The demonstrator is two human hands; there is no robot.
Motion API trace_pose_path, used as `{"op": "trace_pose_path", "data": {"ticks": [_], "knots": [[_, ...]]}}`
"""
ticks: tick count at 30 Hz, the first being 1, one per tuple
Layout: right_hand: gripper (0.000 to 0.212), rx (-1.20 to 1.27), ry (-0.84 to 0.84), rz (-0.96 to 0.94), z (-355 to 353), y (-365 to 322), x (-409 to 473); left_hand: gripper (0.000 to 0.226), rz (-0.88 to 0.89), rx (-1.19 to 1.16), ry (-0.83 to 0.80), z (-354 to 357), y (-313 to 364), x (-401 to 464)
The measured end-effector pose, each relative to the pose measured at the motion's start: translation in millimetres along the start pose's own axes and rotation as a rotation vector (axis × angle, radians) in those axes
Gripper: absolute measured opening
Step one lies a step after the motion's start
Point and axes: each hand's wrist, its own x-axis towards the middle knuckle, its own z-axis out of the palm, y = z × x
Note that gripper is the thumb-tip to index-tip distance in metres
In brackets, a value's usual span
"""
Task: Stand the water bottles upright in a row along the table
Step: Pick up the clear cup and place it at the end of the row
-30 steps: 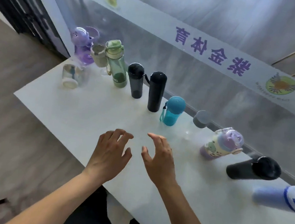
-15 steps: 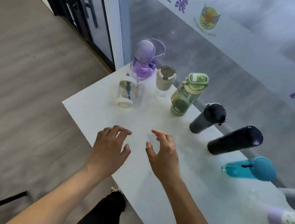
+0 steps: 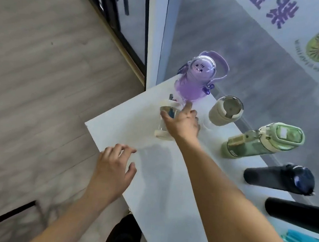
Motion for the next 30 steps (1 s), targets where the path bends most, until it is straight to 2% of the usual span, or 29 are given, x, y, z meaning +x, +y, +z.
{"op": "trace_pose_path", "data": {"ticks": [4,13,16,22,25,30], "knots": [[0.092,-0.004,-0.074,0.151,21.7,-18.2,40.3,0.039,-0.029,-0.012,-0.035,3.6,-9.4,8.5],[0.076,0.188,-0.023,0.143,26.6,-7.5,40.4,0.039,-0.02,-0.01,-0.071,5.0,-11.9,19.8],[0.07,0.231,0.085,0.107,11.6,12.7,8.8,0.035,0.012,0.01,-0.073,5.4,-4.7,19.3],[0.088,0.415,0.149,0.083,-26.3,86.3,-80.7,0.033,0.127,0.005,-0.1,13.3,40.0,1.0],[0.09,0.492,0.186,0.079,-42.2,129.4,-125.4,0.033,0.22,0.008,-0.09,17.0,71.3,-8.4],[0.092,0.484,0.314,0.1,-67.5,205.2,-207.5,0.031,0.359,0.015,-0.085,22.6,136.8,-34.5]]}}
